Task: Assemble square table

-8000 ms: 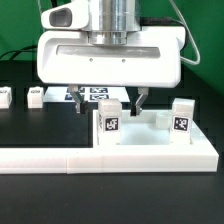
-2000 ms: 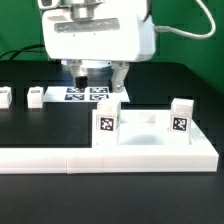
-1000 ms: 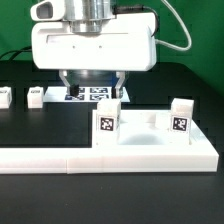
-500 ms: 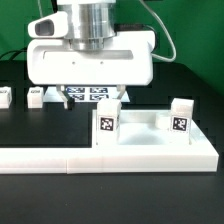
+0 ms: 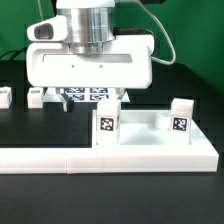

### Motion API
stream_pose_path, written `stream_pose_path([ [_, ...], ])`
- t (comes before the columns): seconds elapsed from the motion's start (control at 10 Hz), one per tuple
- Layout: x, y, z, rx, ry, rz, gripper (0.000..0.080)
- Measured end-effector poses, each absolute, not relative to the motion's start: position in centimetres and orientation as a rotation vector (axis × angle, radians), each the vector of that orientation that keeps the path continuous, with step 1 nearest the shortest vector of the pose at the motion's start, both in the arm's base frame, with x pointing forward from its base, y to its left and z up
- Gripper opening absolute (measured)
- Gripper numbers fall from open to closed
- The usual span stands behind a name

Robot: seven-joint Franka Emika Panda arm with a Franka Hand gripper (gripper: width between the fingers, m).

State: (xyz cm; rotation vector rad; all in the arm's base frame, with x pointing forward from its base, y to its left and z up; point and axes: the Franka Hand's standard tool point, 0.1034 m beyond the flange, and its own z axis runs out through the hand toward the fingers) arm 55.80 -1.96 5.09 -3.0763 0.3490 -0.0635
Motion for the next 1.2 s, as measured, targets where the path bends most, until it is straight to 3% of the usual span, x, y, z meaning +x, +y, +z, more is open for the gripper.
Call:
stream_pose_path([
  [0.9,54.5,-1.9,1.6,-3.122,0.197,-0.06,0.0649],
  [1.2,54.4,-1.4,1.4,-3.118,0.207,-0.053,0.0649],
])
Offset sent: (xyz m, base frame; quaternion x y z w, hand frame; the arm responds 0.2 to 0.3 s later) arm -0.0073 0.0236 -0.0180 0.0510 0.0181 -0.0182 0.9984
